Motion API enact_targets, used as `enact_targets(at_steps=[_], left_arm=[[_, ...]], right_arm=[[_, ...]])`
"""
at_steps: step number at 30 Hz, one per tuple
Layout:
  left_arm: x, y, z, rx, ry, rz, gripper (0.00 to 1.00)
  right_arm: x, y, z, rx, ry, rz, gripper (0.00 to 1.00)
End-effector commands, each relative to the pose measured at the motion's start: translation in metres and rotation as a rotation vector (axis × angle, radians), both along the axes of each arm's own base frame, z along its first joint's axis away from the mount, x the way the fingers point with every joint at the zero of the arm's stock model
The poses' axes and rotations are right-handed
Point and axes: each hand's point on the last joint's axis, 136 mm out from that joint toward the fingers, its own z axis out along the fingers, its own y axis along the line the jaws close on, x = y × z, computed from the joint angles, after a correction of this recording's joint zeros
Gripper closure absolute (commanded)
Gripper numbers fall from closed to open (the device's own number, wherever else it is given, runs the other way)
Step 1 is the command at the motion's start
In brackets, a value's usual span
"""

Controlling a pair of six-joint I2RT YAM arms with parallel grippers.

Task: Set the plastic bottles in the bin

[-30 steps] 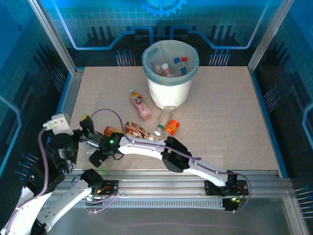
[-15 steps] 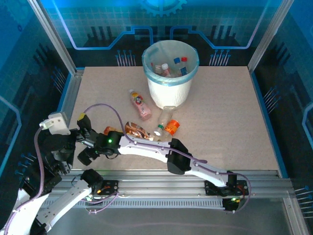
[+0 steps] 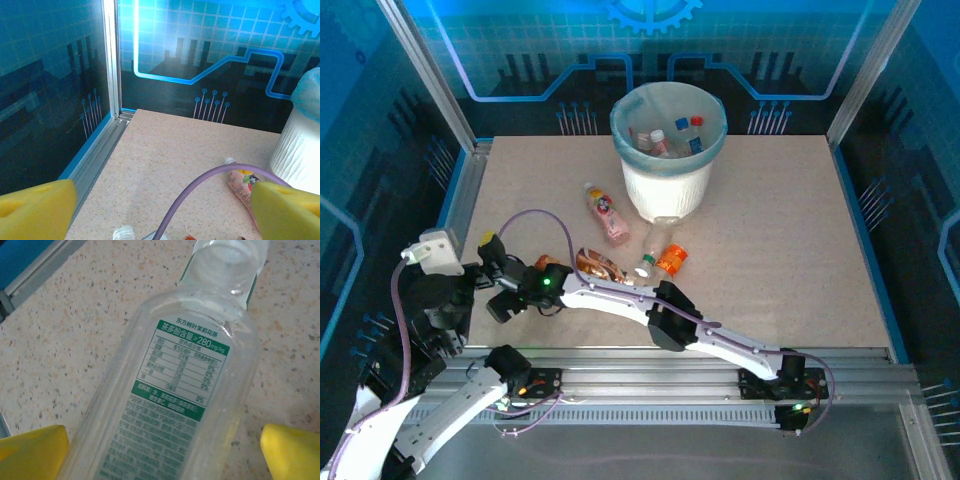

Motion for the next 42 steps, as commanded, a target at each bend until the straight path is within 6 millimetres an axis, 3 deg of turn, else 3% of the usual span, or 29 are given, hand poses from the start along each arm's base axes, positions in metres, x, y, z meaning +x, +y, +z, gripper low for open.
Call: enact_targets(at_steps=[1,6,9,16,25,28,32,42], left_arm=[[-0.003,0.003,0.010,-0.018,-0.041,0.007,0.09],[-0.002,0.002,0.004,-0.018,-0.029,0.007,0.08],[0.000,0.001,0.003,-0.013,-0.029,0.007,0.08],[0.006,-0.008,0.014,-0.003,-0.019,-0.034,0.08],[0.015,-0.042,0.045,0.000,0.050,-0.206,0.08],[0.016,-0.056,0.063,-0.026,0.065,-0.276,0.08],[0.021,-0.088,0.075,-0.074,0.149,-0.417,0.09],[0.027,-0.205,0.059,-0.391,0.355,-0.880,0.10]], right_arm=[[0.003,0.005,-0.012,0.013,0.016,-0.019,0.01],[0.007,-0.007,-0.025,-0.041,0.017,-0.032,0.09],[0.005,-0.006,-0.017,-0.036,0.010,-0.009,0.19],[-0.014,0.003,0.053,0.057,-0.041,0.097,0.37],[-0.045,-0.035,0.142,0.134,-0.073,0.143,0.46],[-0.047,-0.060,0.164,0.155,-0.088,0.121,0.46],[-0.040,-0.106,0.183,0.153,-0.136,0.068,0.46],[-0.014,-0.272,0.223,0.207,-0.269,-0.197,0.49]])
